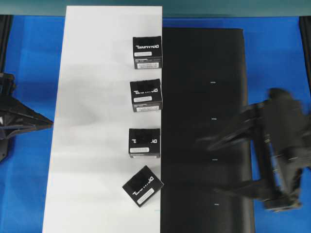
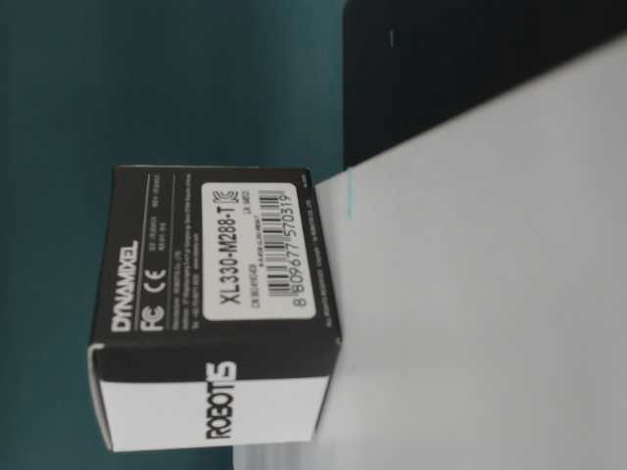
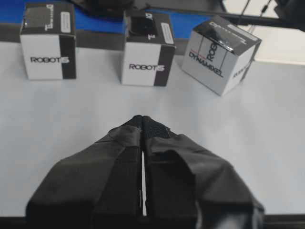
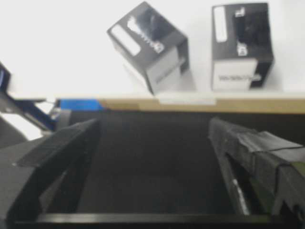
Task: Place the box from the black base onto the white base.
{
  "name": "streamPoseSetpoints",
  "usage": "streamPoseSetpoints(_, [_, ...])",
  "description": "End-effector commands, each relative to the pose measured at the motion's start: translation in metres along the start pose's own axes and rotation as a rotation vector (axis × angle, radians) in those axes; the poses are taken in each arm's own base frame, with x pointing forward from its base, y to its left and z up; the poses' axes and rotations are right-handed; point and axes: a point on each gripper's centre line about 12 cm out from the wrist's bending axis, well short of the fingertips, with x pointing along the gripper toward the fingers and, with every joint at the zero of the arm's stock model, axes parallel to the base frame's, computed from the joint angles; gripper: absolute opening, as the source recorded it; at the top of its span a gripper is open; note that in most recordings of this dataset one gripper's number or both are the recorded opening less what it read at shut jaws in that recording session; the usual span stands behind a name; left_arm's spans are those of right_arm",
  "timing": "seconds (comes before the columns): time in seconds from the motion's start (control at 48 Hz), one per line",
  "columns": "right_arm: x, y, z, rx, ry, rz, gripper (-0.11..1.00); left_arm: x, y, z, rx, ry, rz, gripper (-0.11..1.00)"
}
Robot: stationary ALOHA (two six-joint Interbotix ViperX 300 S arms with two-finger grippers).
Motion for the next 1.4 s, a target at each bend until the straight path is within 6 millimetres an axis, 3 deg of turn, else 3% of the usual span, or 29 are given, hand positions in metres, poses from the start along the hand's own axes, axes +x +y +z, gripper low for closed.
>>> streamPoseSetpoints(0.0, [-0.015, -0.003, -0.005, -0.010, -0.061, 0.021, 1.00, -0.001, -0.002, 0.012, 0.003, -0.032, -0.005, -0.02])
streamPoseSetpoints(0.25, [-0.044, -0.017, -0.044, -0.008, -0.090, 0.028, 0.99, -0.002, -0.002, 0.013, 0.005, -0.039, -0.006, -0.02])
streamPoseSetpoints(0.771, [-0.110, -0.046, -0.083, 0.040, -0.274, 0.007, 0.99, -0.006, -0.002, 0.017, 0.003, -0.061, -0.008, -0.02])
streamPoseSetpoints(1.041, [-0.122, -0.054, -0.098, 0.054, -0.308, -0.008, 0.99, -0.008, -0.002, 0.019, 0.005, -0.070, -0.009, -0.02])
streamPoseSetpoints(1.374, [-0.121, -0.055, -0.104, 0.055, -0.304, -0.012, 0.99, -0.008, -0.002, 0.019, 0.003, -0.070, -0.009, -0.02])
